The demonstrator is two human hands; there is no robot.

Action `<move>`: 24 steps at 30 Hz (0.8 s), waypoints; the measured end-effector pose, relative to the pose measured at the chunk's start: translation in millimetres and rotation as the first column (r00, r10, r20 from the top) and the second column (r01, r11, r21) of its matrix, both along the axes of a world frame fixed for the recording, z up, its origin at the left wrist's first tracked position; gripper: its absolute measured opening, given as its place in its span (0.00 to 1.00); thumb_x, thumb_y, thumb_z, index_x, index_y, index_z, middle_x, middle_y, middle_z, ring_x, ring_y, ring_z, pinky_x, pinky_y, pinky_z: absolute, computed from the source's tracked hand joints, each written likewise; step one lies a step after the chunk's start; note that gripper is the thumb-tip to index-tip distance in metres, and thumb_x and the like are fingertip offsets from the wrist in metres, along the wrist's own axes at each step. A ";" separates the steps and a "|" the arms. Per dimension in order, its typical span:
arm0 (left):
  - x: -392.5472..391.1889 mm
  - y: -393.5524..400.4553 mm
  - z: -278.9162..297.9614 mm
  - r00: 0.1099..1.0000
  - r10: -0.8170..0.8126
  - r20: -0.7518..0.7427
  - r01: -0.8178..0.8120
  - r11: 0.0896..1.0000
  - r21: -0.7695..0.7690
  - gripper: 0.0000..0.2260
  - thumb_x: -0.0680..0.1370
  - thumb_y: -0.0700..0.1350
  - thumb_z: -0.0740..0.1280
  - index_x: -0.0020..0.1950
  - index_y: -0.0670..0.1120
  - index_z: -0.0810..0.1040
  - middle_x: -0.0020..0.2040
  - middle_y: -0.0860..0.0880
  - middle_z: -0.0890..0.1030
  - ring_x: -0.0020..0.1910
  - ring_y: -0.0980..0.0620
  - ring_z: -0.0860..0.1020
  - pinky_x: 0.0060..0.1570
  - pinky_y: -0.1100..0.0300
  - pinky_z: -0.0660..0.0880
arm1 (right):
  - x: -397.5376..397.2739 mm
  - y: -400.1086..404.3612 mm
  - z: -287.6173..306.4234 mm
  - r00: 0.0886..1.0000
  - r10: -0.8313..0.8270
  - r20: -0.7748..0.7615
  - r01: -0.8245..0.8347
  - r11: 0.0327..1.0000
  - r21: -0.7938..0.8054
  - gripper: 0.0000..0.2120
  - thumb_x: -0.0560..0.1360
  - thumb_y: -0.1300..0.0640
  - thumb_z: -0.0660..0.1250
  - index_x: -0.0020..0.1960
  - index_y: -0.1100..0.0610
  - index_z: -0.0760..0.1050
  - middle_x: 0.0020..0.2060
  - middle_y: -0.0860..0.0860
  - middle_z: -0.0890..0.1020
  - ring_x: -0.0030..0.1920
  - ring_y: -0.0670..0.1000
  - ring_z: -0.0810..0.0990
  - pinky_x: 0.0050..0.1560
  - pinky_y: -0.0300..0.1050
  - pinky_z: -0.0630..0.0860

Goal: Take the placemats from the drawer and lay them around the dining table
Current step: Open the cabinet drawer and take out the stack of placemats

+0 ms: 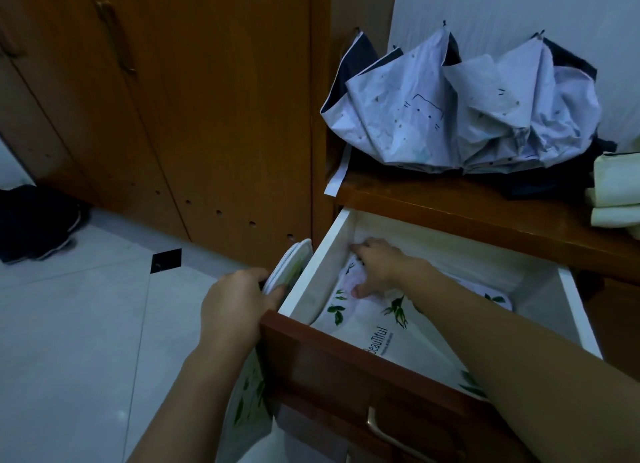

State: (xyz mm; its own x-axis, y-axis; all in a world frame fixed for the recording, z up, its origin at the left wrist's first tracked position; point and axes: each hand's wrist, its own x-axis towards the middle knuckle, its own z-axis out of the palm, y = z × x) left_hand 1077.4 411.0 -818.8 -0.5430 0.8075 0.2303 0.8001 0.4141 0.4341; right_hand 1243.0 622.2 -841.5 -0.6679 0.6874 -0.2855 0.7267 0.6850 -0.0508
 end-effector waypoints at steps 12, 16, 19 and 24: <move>4.1 -1.3 4.0 1.000 0.006 0.004 -0.006 1.000 0.004 0.08 0.73 0.52 0.67 0.41 0.49 0.81 0.31 0.50 0.78 0.32 0.51 0.75 0.31 0.54 0.75 | 4.8 -1.7 2.0 0.998 -0.001 -0.069 0.006 0.997 0.078 0.43 0.64 0.35 0.74 0.69 0.55 0.62 0.66 0.55 0.70 0.66 0.56 0.66 0.64 0.52 0.66; 4.9 -2.0 4.9 1.000 0.012 0.008 -0.012 1.000 0.003 0.08 0.73 0.52 0.67 0.41 0.49 0.81 0.31 0.50 0.78 0.32 0.51 0.75 0.31 0.53 0.75 | -0.5 -3.8 0.1 0.999 0.028 0.032 -0.032 0.991 0.131 0.38 0.66 0.33 0.71 0.68 0.51 0.68 0.62 0.54 0.75 0.64 0.57 0.71 0.63 0.54 0.68; 6.0 -2.2 6.1 1.000 0.010 0.014 -0.010 1.000 -0.003 0.08 0.73 0.52 0.67 0.41 0.49 0.81 0.31 0.50 0.78 0.33 0.51 0.75 0.32 0.53 0.76 | -3.6 -4.8 -2.0 0.998 0.033 0.059 -0.040 0.992 0.117 0.30 0.67 0.35 0.71 0.61 0.52 0.72 0.55 0.52 0.79 0.57 0.56 0.74 0.49 0.48 0.70; 7.5 -4.0 7.7 1.000 0.002 0.017 -0.002 1.000 -0.011 0.08 0.74 0.52 0.67 0.41 0.50 0.81 0.32 0.51 0.78 0.33 0.51 0.75 0.31 0.56 0.74 | -7.9 -6.3 -0.7 0.996 0.010 0.084 -0.017 0.996 0.082 0.36 0.68 0.37 0.72 0.69 0.54 0.68 0.60 0.53 0.79 0.59 0.56 0.76 0.54 0.49 0.73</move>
State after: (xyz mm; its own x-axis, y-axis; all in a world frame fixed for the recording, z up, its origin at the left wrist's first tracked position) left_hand 1084.9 407.0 -811.1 -0.5482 0.8090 0.2122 0.7919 0.4205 0.4427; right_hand 1235.1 615.9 -842.2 -0.6532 0.7021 -0.2835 0.7168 0.6940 0.0671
